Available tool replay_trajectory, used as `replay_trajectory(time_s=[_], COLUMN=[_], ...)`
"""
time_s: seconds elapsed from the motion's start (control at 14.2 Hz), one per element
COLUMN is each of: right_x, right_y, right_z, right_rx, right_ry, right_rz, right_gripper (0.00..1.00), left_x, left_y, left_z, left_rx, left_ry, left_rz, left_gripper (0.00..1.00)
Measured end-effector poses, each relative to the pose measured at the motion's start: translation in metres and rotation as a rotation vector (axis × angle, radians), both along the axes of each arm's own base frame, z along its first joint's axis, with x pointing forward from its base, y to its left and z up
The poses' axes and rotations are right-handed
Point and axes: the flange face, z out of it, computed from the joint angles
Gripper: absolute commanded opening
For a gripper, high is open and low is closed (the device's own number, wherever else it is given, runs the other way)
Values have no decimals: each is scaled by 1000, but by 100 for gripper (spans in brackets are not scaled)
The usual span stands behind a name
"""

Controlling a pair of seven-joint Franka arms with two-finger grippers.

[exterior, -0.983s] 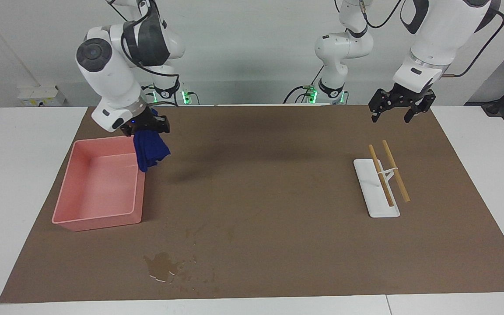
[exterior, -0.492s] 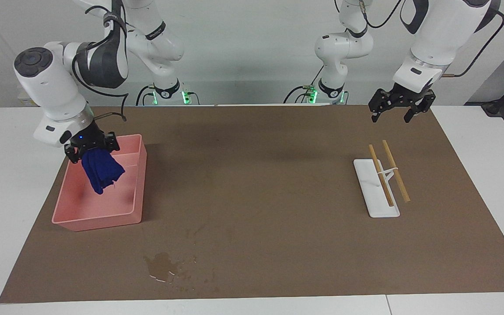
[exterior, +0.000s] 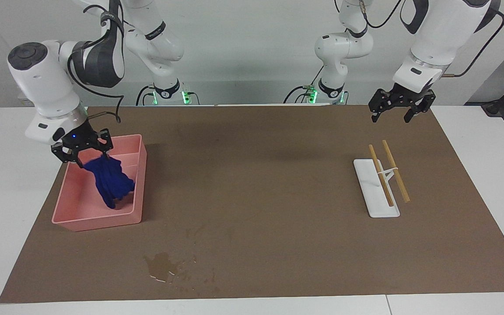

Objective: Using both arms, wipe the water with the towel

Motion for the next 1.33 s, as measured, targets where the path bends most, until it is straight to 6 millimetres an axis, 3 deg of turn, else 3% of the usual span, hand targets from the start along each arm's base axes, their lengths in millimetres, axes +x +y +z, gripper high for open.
replay_trajectory(time_s=[0.21, 0.42, 0.56, 0.7, 0.91, 1.33], right_x=[-15, -31, -38, -41, -49, -49], right_y=[8, 19, 42, 78, 123, 119], right_z=[76, 121, 128, 132, 138, 133], right_rx=[-12, -9, 5, 7, -30, -35], right_ry=[-19, -6, 17, 20, 22, 52], right_rz=[-2, -12, -85, -161, -164, -205], right_gripper=[100, 100, 100, 100, 100, 100], left_x=[0, 0, 0, 0, 0, 0], left_y=[0, 0, 0, 0, 0, 0], left_z=[0, 0, 0, 0, 0, 0], left_rx=[0, 0, 0, 0, 0, 0], left_ry=[0, 0, 0, 0, 0, 0], left_rz=[0, 0, 0, 0, 0, 0], left_gripper=[100, 100, 100, 100, 100, 100])
